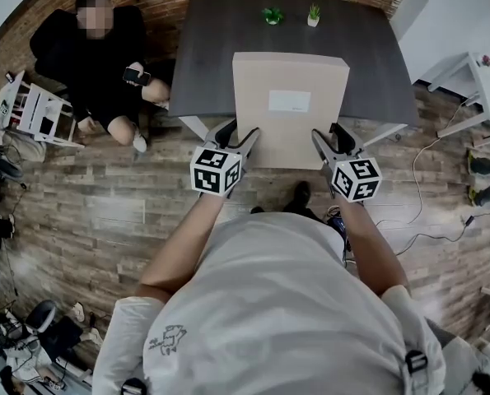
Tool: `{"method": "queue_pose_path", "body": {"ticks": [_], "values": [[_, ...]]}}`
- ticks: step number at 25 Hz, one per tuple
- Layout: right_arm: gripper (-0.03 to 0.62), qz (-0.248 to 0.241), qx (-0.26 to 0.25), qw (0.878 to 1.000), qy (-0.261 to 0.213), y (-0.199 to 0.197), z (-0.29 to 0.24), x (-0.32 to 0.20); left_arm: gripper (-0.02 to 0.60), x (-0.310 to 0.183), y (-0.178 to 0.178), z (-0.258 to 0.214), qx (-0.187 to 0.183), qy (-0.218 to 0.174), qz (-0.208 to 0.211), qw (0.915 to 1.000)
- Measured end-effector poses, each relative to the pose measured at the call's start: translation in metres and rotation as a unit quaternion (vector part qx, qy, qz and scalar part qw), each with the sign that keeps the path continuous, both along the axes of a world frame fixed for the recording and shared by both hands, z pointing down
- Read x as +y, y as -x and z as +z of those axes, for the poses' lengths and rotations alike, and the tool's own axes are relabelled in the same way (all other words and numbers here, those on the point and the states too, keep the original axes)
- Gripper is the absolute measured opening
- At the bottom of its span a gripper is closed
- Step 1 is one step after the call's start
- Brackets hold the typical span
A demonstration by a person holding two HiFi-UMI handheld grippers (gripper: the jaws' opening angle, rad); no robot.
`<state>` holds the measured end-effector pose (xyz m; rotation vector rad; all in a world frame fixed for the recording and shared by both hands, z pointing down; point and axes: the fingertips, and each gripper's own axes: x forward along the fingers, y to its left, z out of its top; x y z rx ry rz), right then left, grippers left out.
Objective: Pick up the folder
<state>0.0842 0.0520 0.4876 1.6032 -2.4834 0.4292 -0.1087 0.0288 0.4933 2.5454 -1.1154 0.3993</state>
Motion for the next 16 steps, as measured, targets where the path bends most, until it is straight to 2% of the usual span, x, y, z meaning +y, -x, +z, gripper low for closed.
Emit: {"method": "queue_pose_path", "body": {"ticks": [16], "values": [[0.244,0.008,0.001,1.000,-0.009,-0.0012,-0.0089,0.0033,0.236,0.0003,-0.0014,-0.0088,0.004,-0.010,0.005,0.9999]]}}
